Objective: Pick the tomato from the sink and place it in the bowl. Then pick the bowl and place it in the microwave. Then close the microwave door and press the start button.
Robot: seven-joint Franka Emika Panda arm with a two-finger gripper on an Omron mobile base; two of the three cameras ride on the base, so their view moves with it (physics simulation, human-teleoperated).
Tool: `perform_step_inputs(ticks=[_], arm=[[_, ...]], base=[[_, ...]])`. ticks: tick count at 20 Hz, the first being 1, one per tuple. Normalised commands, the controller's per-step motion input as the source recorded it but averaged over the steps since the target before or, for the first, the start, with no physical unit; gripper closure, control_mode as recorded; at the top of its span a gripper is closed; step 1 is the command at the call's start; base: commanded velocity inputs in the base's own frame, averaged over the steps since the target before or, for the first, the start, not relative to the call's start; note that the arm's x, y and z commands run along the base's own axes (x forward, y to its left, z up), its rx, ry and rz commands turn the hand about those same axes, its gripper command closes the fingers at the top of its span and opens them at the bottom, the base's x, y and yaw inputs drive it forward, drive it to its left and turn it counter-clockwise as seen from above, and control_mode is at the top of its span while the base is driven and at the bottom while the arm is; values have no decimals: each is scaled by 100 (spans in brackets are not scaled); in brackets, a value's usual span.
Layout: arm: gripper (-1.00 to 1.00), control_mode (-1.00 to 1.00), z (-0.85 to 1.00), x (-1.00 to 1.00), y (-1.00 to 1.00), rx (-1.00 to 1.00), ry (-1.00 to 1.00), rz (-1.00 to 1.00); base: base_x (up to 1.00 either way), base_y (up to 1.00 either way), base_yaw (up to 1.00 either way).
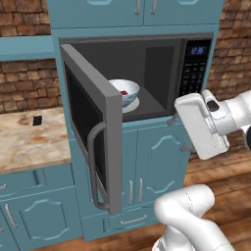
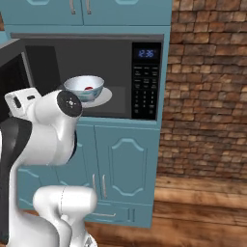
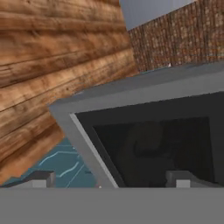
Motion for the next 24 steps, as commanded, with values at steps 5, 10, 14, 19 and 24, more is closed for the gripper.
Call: perform_step_inputs(ticks=[5,10,14,19,24], arm=[[-100,-100,46,-100,6,0,-2,14],[-100,-100,23,-100,4,0,-1,5],[-100,-100,0,-96,57,-1,-9,0],[-100,-100,0,-95,48,0,-15,0],[-100,-100,-3,-41,75,-3,-5,-6]], base=[[0,0,0],[0,0,0],[0,0,0],[0,0,0],[0,0,0]])
